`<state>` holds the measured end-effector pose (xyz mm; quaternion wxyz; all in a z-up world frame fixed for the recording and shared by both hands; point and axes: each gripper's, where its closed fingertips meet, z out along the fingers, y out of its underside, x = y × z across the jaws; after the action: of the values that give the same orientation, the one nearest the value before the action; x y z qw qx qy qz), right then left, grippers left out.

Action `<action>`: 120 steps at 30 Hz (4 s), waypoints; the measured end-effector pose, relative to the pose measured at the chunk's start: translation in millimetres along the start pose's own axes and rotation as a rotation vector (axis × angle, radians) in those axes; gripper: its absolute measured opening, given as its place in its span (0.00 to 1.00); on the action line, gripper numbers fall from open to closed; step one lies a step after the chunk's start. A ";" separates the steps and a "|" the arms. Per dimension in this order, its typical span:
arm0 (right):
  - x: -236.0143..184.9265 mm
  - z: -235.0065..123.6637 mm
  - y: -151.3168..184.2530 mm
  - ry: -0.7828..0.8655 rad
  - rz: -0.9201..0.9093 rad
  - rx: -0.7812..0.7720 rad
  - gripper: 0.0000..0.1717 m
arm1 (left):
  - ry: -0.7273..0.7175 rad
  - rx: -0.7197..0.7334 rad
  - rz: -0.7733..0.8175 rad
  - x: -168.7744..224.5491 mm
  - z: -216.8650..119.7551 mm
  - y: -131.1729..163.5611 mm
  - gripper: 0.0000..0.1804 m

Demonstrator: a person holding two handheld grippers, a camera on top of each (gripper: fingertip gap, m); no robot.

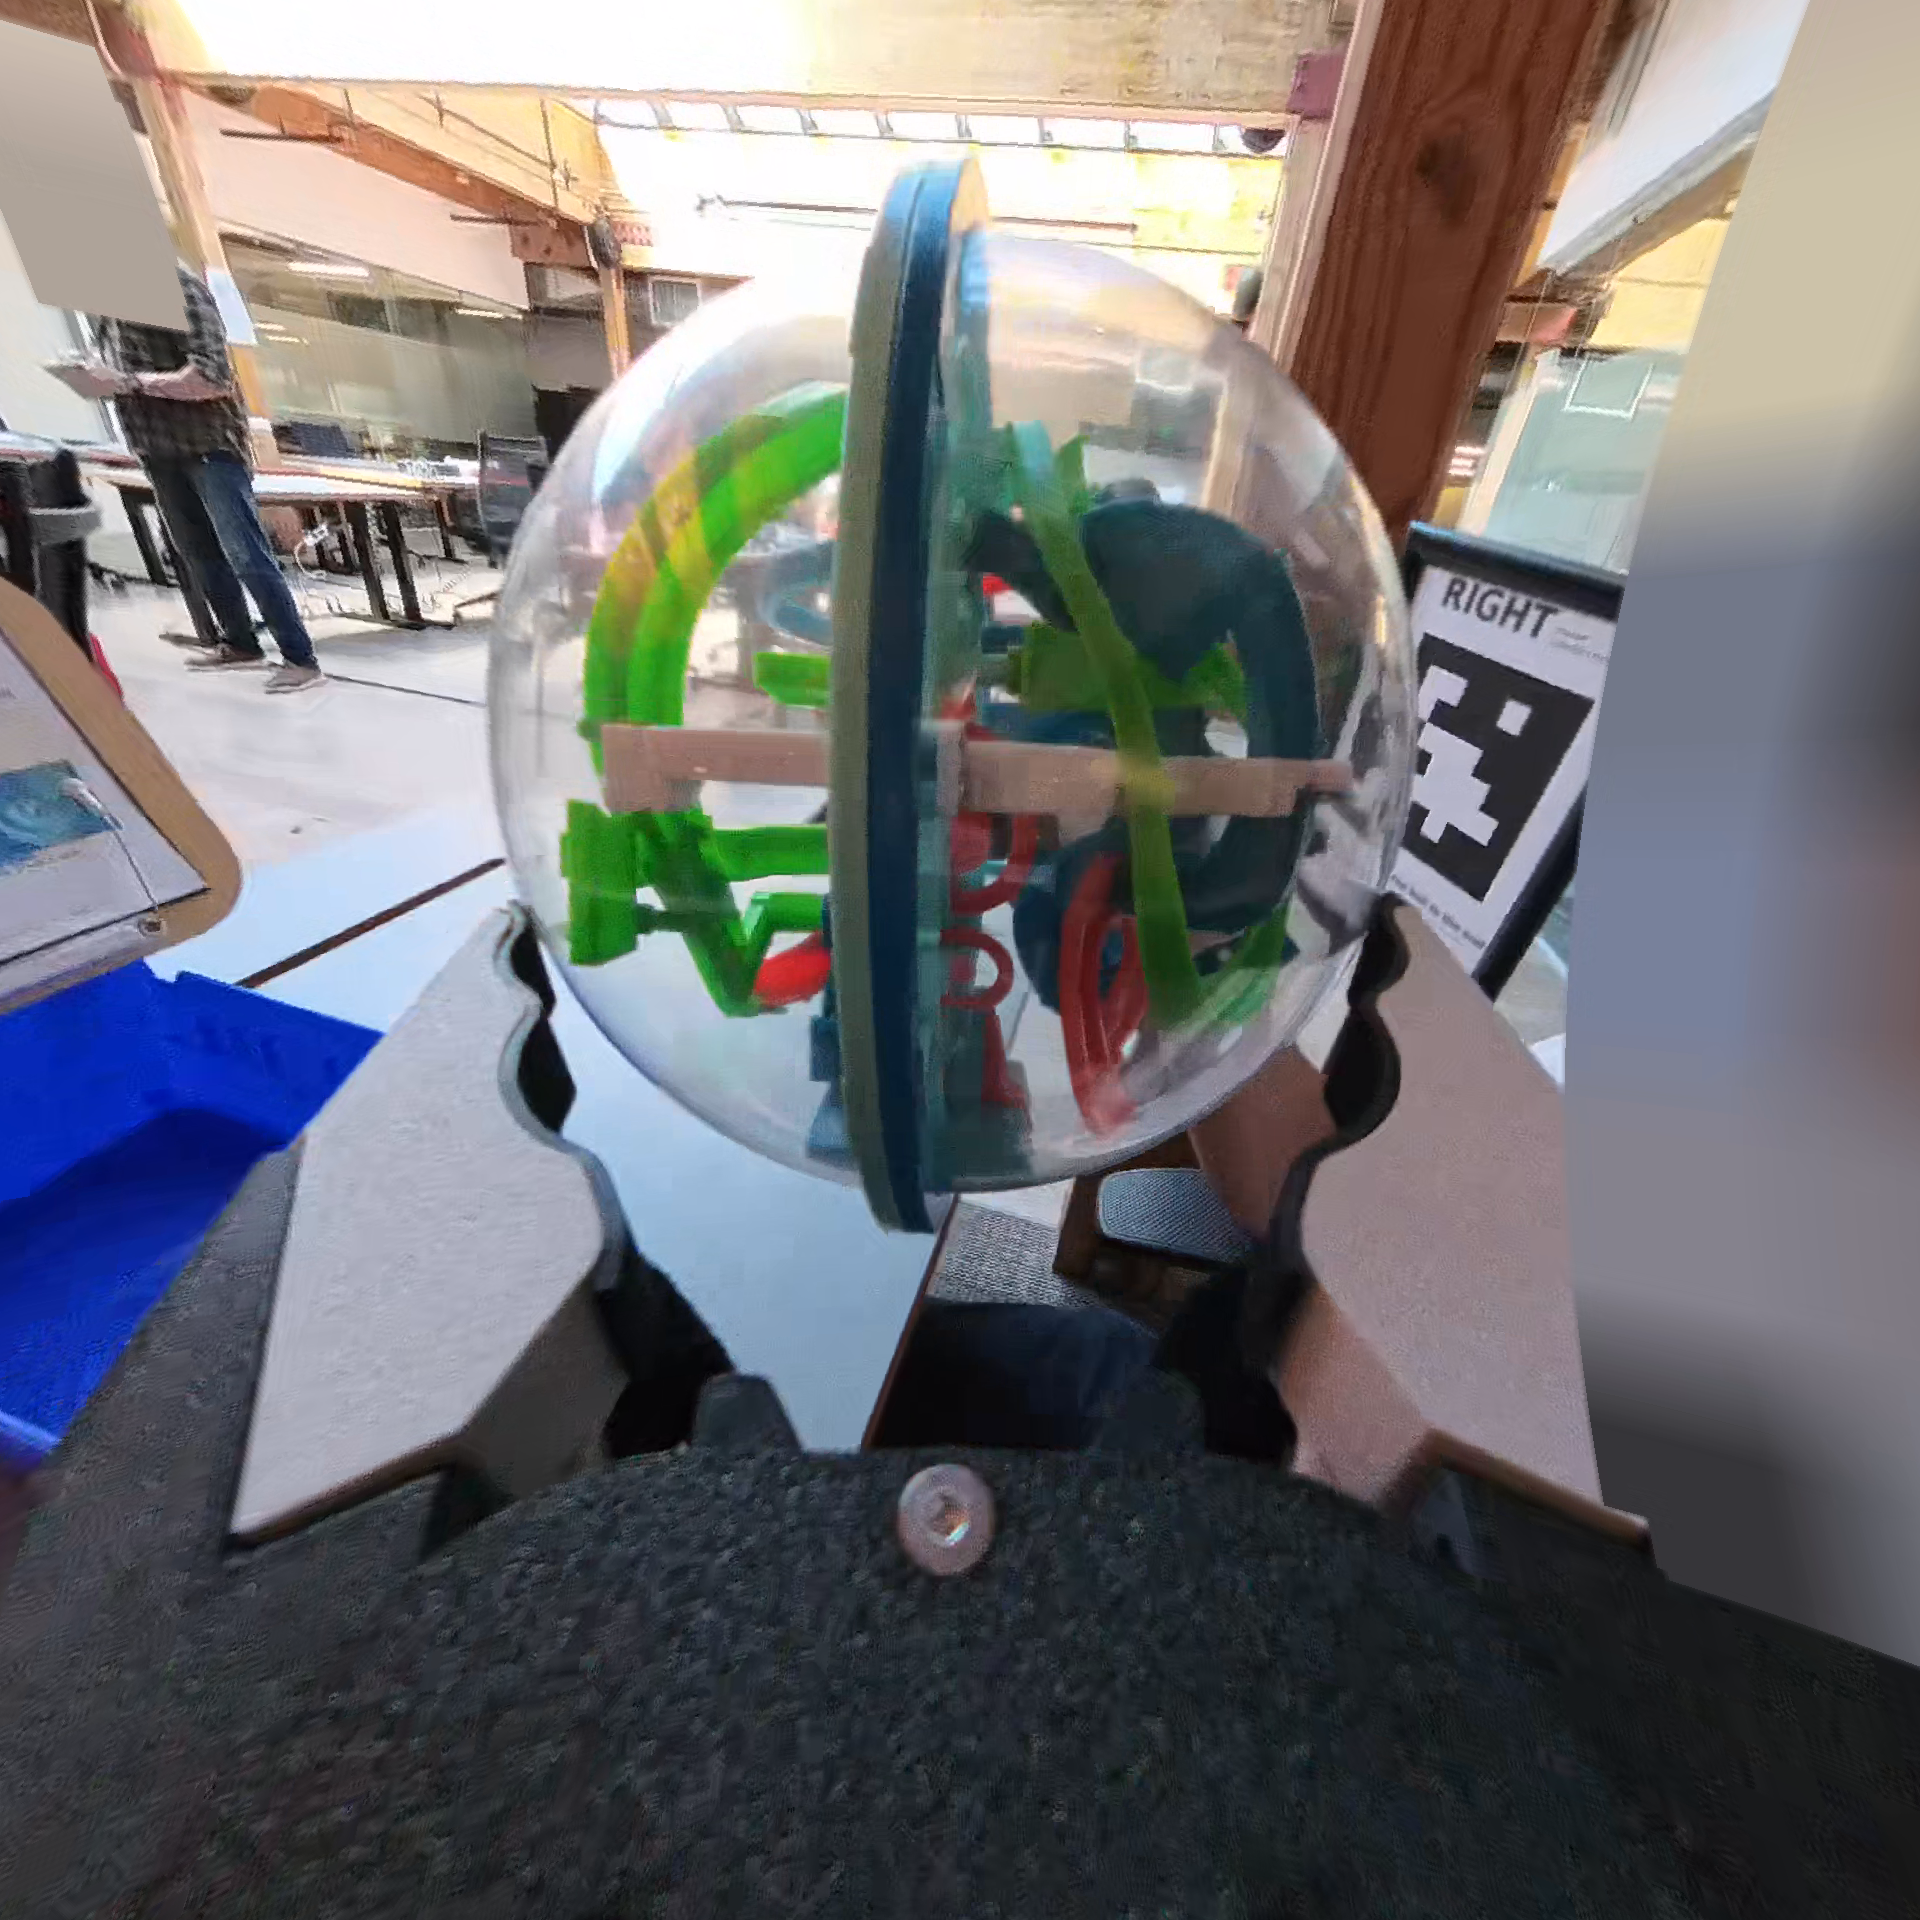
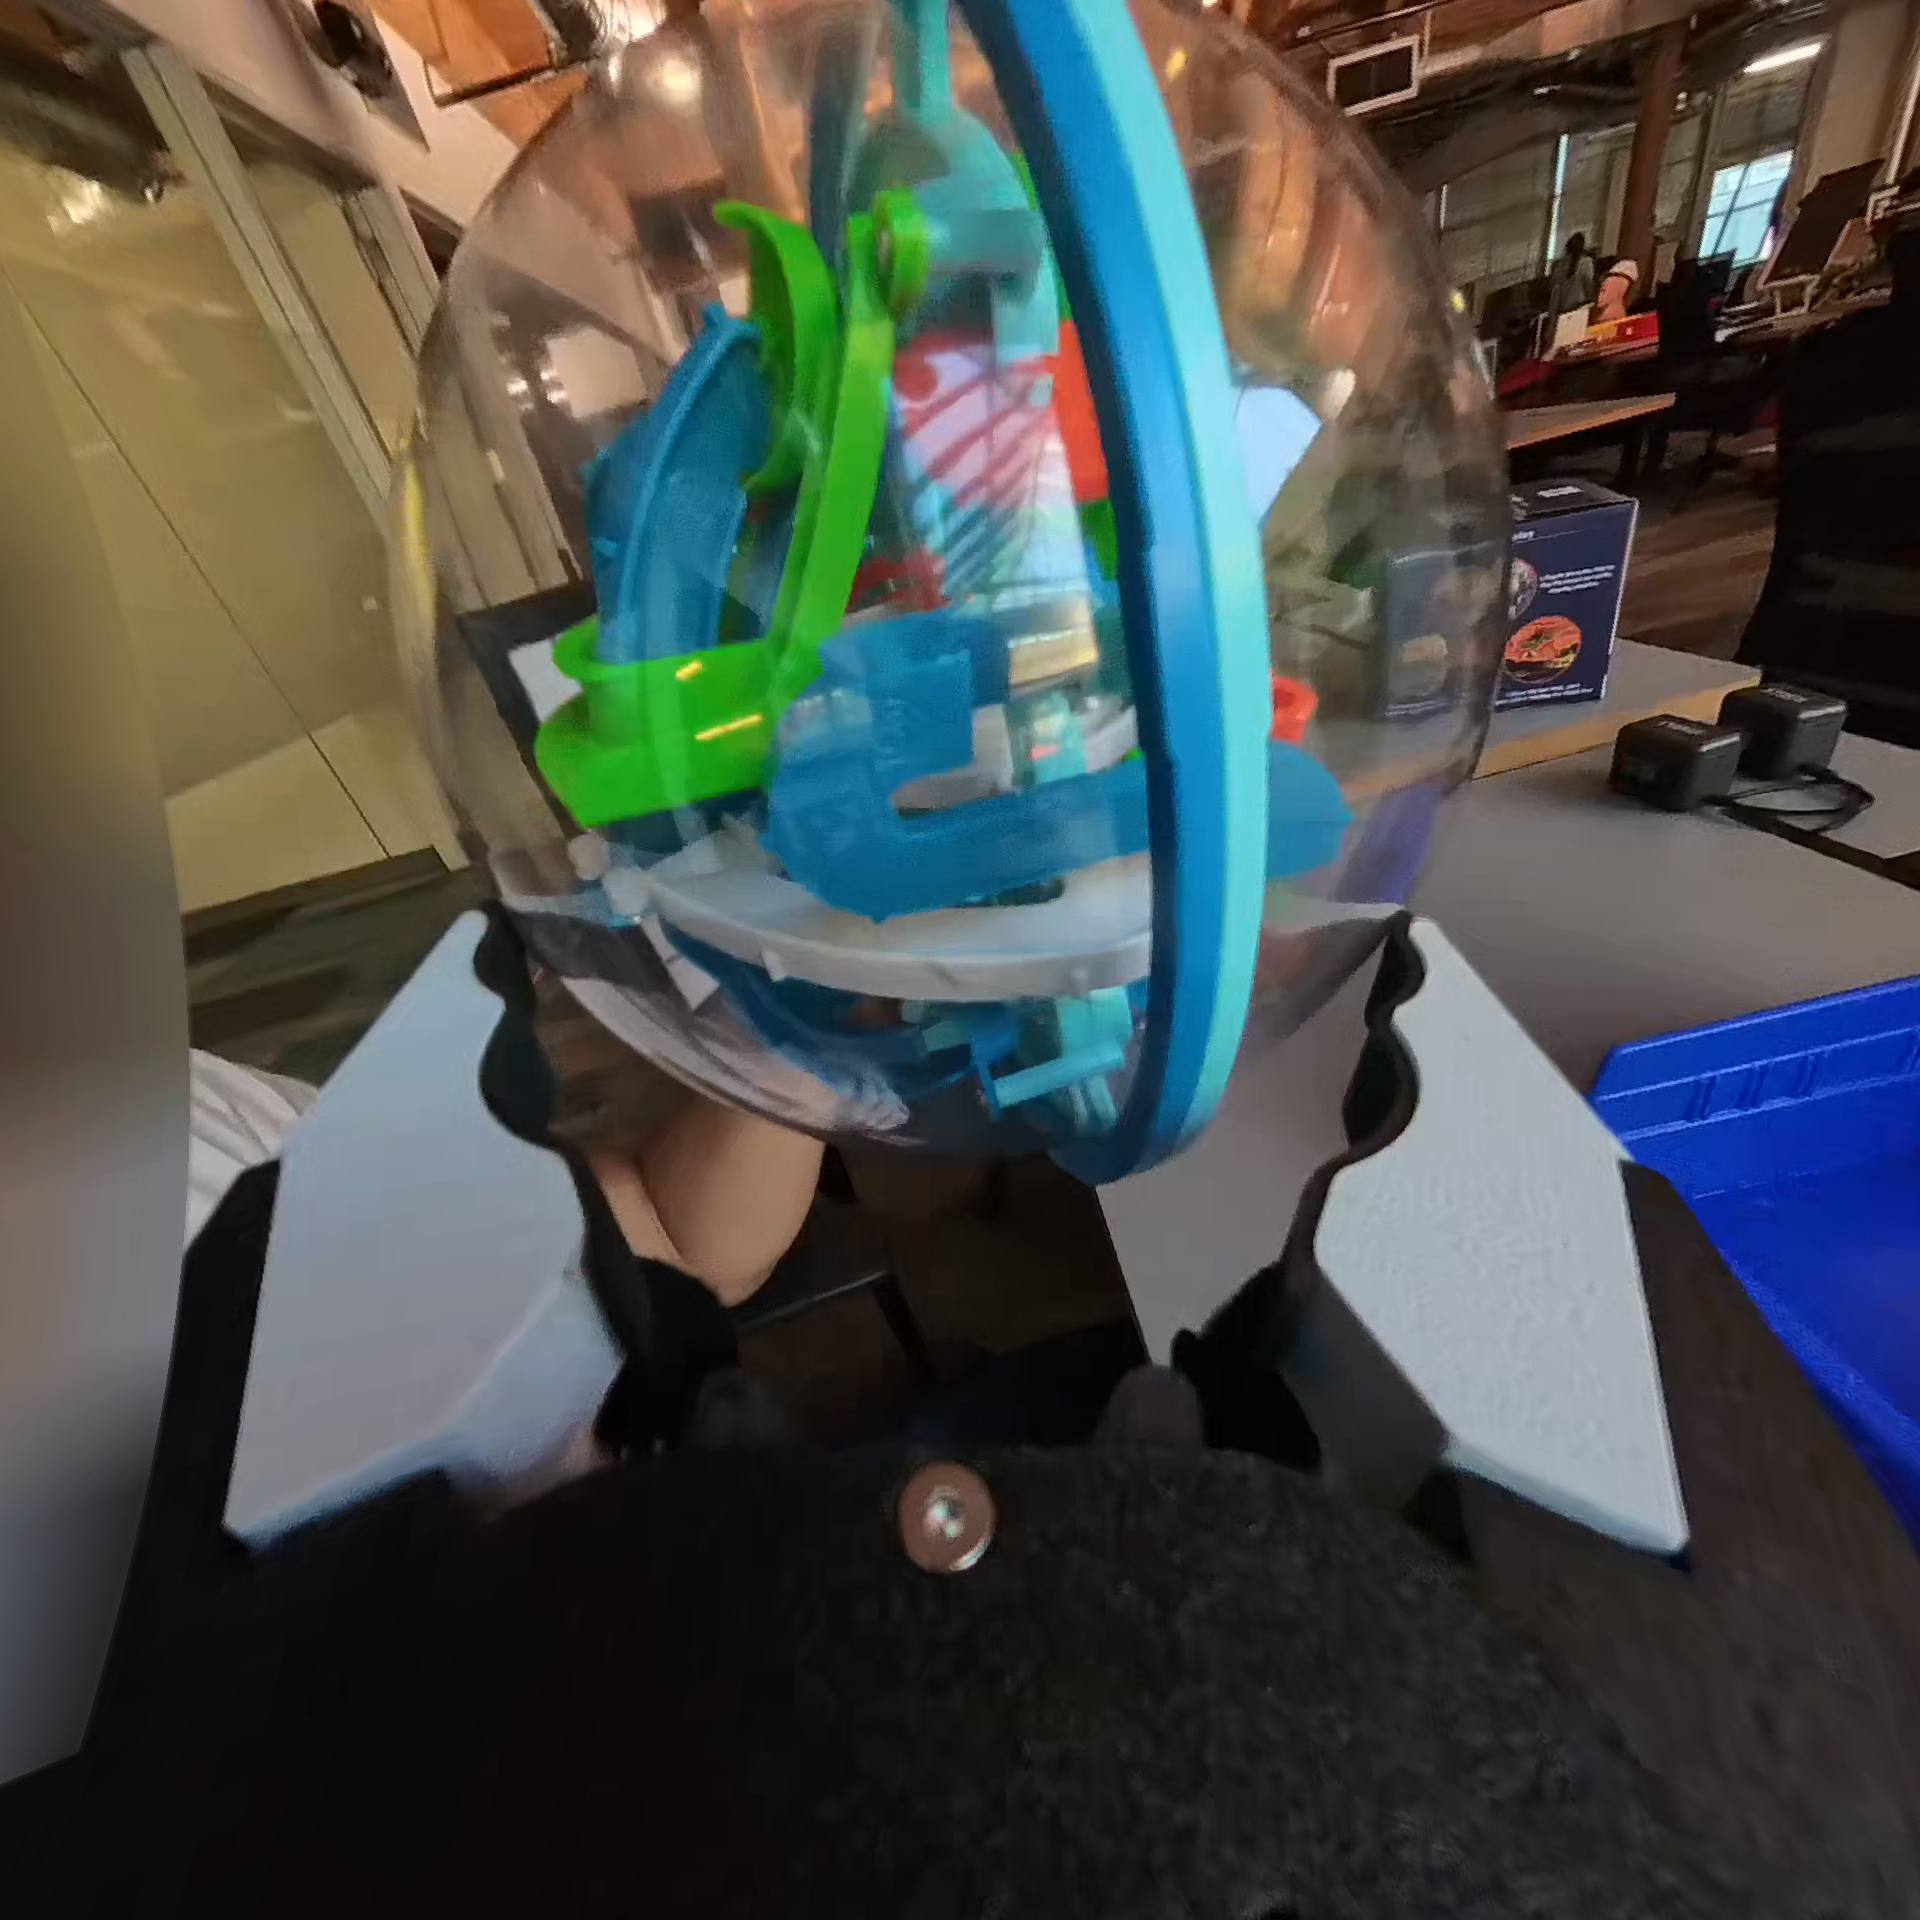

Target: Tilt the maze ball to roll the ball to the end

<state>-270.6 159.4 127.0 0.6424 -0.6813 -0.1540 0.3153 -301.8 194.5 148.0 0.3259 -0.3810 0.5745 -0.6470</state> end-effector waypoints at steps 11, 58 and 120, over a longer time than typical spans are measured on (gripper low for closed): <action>-15.9 -10.0 -14.4 0.021 -0.399 0.059 0.88 | 0.023 -0.007 0.270 7.1 3.8 7.4 0.81; -39.0 -43.7 -44.3 0.118 -0.373 0.164 0.89 | 0.082 -0.042 0.202 38.8 36.1 19.6 0.80; 5.1 -37.9 -24.7 0.245 -0.215 0.055 0.89 | 0.173 -0.098 0.022 2.2 43.1 49.2 0.80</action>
<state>-238.2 136.2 148.9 0.7049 -0.6763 -0.1378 0.1636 -266.3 165.1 101.6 0.2631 -0.3330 0.6354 -0.6451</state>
